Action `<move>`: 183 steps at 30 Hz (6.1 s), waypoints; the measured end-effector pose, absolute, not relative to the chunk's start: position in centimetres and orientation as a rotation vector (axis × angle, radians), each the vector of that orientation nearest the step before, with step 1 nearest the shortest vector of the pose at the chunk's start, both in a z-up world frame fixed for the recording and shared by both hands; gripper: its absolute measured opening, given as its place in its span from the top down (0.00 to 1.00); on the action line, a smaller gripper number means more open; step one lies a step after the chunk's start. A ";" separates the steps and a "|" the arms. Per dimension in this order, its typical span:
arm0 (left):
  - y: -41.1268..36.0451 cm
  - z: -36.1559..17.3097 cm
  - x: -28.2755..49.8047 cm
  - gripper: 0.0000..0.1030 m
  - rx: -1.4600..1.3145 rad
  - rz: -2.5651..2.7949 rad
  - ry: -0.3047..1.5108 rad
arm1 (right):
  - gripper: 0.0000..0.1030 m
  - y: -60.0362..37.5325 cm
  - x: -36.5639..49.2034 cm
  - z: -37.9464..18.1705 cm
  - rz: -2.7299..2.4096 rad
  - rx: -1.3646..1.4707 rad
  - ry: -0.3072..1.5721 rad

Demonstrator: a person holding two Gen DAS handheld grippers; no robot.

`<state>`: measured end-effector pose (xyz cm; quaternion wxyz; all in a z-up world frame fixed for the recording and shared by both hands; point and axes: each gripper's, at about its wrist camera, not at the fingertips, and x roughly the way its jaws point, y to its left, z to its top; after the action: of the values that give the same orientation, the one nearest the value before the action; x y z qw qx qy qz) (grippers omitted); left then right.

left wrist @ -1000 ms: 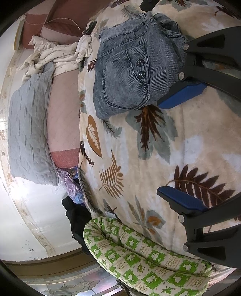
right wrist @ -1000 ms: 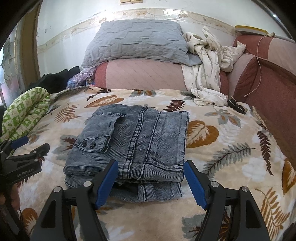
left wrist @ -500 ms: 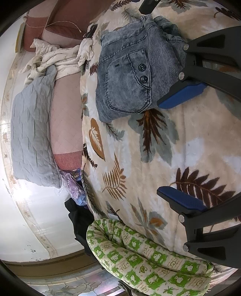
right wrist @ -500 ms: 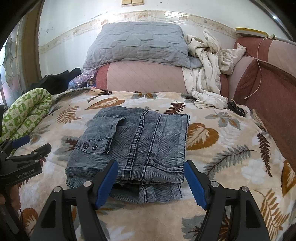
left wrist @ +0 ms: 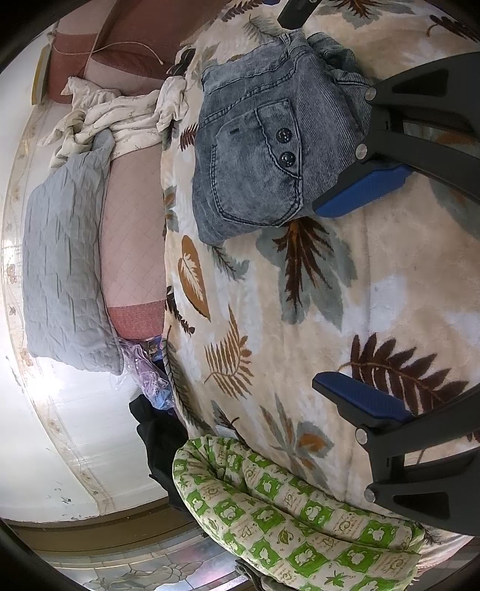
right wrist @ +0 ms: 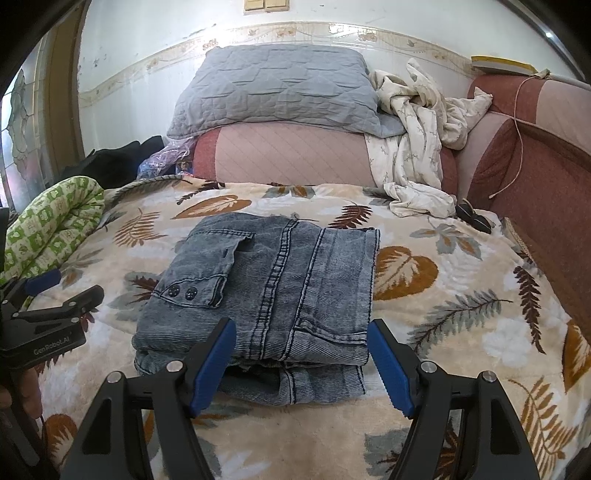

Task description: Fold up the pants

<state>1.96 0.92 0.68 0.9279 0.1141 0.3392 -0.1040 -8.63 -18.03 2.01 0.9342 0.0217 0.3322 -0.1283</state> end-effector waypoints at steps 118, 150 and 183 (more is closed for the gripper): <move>-1.6 0.2 8.8 0.75 -0.132 -0.701 0.940 | 0.69 -23.5 0.2 -1.6 0.000 0.582 0.839; 1.2 3.6 -0.7 0.41 0.307 -0.415 0.697 | 0.31 -18.2 -11.5 4.0 -0.140 0.214 0.737; 4.9 21.5 -17.5 0.02 0.287 -0.143 0.297 | 0.15 -12.4 -23.3 21.5 -0.240 0.100 0.280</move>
<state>-17.48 4.87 21.51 0.9762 0.1425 0.1471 -0.0709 -23.30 -12.39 21.51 0.9818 0.0499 0.1392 -0.1191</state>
